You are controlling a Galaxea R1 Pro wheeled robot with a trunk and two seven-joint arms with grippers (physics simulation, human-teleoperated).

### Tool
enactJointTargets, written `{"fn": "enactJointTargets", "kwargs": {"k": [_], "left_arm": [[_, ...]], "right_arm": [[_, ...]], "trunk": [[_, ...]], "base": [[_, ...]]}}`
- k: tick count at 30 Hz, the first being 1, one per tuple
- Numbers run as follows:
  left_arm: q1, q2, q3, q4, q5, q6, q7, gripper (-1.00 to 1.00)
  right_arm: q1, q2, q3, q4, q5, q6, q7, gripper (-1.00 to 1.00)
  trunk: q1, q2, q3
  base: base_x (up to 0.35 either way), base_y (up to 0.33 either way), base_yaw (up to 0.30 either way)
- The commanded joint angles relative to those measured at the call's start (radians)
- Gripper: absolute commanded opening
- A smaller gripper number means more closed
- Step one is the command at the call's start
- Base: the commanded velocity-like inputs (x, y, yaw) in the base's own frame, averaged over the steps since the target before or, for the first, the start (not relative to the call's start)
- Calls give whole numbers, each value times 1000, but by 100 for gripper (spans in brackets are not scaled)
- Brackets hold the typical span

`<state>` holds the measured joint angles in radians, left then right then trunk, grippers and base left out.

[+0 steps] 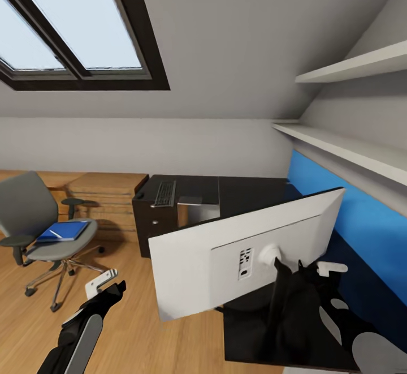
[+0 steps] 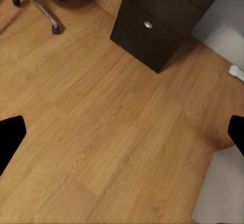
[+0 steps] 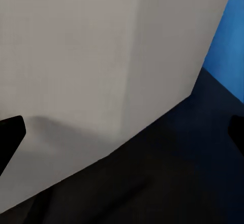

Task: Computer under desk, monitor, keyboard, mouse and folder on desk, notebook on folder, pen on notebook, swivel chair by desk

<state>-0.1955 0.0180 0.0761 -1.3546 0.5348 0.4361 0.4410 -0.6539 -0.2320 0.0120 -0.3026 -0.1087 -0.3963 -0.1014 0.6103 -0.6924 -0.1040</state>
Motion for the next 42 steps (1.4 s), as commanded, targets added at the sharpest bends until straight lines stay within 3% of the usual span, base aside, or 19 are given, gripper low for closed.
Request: {"fn": "enactJointTargets", "kwargs": {"k": [1,26,42], "left_arm": [[-1,0,-1,-1,9,3,7,100],[-1,-1,-15,-3,8,3,9,100],[-1,-1,-15,-6,9,3,11,100]], "right_arm": [[-1,0,2,0,-9,-4,2,100],[-1,1,4,0,-9,-4,2,100],[-1,1,5,-1,-9,-4,2,100]], "trunk": [[1,-1,-2],[1,-1,-2],[1,-1,-2]], "base": [[216,0,0],[134,0,0],[-19,0,0]]}}
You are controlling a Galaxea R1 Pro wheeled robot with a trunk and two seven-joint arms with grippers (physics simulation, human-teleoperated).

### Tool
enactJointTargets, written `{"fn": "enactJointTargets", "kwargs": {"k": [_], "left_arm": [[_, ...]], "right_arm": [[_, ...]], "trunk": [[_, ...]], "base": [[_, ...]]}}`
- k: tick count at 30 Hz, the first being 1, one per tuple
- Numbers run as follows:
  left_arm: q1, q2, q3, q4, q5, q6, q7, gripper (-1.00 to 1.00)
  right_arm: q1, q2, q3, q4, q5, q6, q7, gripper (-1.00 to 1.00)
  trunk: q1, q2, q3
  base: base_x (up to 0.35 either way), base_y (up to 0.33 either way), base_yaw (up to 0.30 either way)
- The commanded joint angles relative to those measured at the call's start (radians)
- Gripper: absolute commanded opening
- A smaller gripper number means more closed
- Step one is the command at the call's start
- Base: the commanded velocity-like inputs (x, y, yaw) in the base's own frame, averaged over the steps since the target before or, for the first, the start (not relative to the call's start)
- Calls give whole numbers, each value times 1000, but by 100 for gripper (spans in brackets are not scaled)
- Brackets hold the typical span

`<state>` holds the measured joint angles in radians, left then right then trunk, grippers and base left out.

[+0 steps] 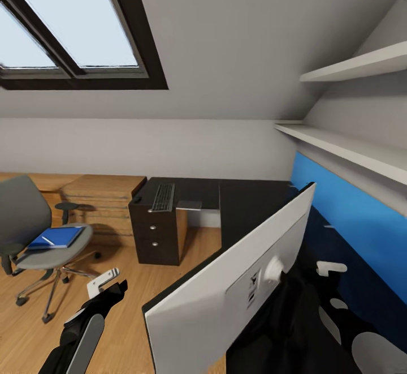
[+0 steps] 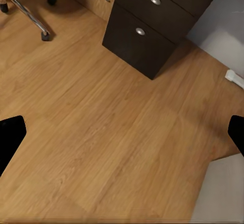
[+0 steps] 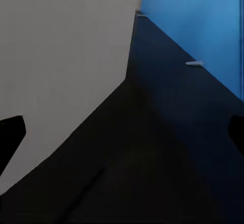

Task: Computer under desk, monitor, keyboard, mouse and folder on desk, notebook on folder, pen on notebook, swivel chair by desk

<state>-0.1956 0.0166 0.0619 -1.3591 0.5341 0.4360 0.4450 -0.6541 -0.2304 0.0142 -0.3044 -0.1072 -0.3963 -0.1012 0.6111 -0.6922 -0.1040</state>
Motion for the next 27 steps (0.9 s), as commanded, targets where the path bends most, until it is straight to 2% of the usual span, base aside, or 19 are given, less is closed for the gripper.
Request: {"fn": "enactJointTargets", "kwargs": {"k": [1,27], "left_arm": [[-1,0,-1,-2,10,3,7,100],[-1,-1,0,0,10,3,8,100]], "right_arm": [[-1,0,2,1,-10,-4,2,100],[-1,2,-4,1,-12,7,-7,100]], "trunk": [[0,-2,-2],[0,-2,-2]], "base": [[-287,0,0],[-318,0,0]]}}
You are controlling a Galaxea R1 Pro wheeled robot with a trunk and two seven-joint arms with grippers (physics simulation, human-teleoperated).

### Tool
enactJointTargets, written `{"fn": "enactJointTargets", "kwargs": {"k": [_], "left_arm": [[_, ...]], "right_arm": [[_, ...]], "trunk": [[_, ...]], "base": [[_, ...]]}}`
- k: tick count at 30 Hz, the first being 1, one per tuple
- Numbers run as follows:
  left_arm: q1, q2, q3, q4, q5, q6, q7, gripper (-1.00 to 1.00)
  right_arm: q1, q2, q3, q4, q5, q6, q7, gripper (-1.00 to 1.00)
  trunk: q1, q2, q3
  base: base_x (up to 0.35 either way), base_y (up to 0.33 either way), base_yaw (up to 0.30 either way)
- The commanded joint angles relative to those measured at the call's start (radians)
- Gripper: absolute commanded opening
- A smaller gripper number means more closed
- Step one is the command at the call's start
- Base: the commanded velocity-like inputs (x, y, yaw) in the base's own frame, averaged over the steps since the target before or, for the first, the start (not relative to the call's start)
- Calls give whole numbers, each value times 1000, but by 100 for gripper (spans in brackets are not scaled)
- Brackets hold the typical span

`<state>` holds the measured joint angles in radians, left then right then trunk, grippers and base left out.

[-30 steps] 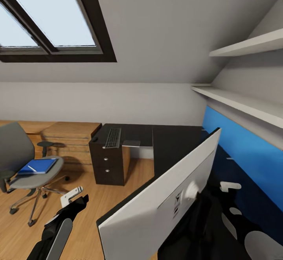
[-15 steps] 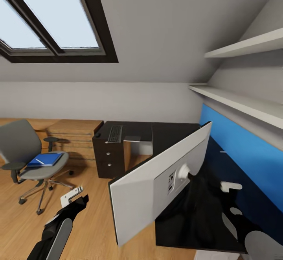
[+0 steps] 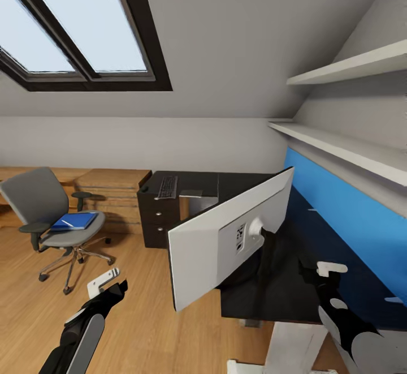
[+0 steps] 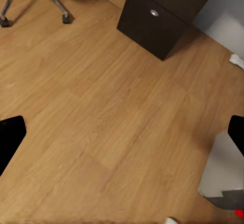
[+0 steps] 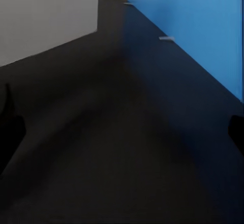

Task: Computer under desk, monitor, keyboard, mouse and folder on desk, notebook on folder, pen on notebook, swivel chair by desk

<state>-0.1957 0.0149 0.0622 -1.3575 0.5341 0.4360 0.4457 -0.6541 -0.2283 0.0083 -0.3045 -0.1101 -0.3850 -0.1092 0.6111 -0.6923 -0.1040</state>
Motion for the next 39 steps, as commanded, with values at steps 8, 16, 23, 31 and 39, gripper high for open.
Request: {"fn": "enactJointTargets", "kwargs": {"k": [8,16,23,31,39], "left_arm": [[-1,-1,-1,0,11,3,7,100],[-1,-1,0,0,11,4,6,100],[-1,-5,-3,9,15,8,2,100],[-1,-6,-80,53,15,5,3,100],[-1,-6,-91,55,15,4,2,100]], "right_arm": [[-1,8,9,4,-8,-6,4,100],[-1,43,9,7,-8,-11,7,100],[-1,128,9,8,-3,-13,7,100],[1,159,9,2,-3,-17,6,100],[1,176,7,3,-2,-17,5,100]], "trunk": [[0,-1,-2],[0,-1,-2],[0,-1,-2],[0,-1,-2],[0,-1,-2]], "base": [[-309,0,0],[-299,34,0],[-23,254,0],[8,46,0],[47,2,0]]}}
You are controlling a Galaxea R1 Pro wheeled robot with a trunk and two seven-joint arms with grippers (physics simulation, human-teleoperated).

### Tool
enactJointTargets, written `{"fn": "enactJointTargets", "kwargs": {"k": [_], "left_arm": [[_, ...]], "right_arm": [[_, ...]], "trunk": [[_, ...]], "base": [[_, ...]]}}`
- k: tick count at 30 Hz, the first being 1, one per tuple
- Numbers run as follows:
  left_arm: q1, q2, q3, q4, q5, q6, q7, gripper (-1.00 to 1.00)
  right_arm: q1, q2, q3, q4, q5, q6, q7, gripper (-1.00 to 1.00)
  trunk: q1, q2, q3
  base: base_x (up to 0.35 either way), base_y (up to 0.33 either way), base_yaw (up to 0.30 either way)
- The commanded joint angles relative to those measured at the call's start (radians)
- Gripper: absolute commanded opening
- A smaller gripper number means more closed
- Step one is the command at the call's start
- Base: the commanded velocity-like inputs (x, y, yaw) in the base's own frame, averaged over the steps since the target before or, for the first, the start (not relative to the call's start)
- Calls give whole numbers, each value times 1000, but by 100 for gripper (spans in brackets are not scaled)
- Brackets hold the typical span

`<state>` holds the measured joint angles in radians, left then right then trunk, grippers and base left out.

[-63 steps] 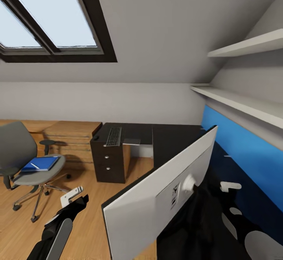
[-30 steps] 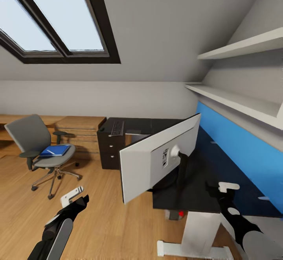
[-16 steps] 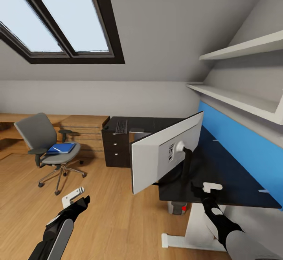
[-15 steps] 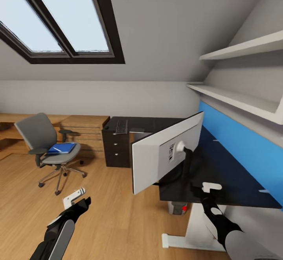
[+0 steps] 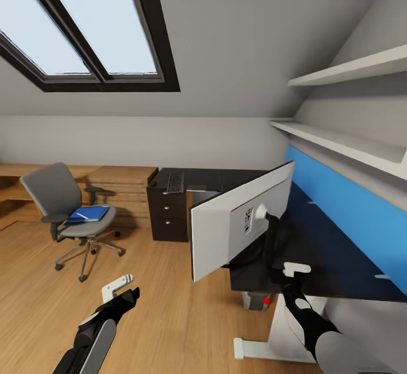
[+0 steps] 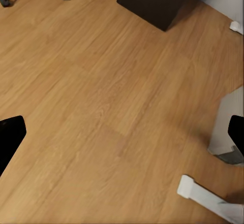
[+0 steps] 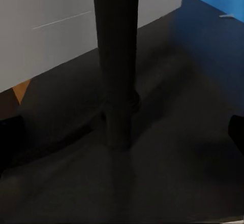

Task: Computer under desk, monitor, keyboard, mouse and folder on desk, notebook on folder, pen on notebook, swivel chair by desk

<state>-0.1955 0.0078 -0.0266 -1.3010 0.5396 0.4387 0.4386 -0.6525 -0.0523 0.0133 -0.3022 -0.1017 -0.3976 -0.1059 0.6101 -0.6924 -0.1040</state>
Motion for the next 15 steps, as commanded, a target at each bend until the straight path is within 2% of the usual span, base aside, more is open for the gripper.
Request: {"fn": "enactJointTargets", "kwargs": {"k": [1,6,15], "left_arm": [[-1,1,-7,-1,10,2,9,100],[-1,1,-31,-1,9,2,11,100],[-1,1,-36,-1,8,2,11,100]], "right_arm": [[-1,0,2,1,-10,-4,2,100],[-1,0,2,2,-10,-4,2,100],[-1,-1,2,3,-11,-4,2,100]], "trunk": [[1,-1,-2],[1,-1,-2],[1,-1,-2]], "base": [[219,0,0],[122,6,0],[151,13,0]]}}
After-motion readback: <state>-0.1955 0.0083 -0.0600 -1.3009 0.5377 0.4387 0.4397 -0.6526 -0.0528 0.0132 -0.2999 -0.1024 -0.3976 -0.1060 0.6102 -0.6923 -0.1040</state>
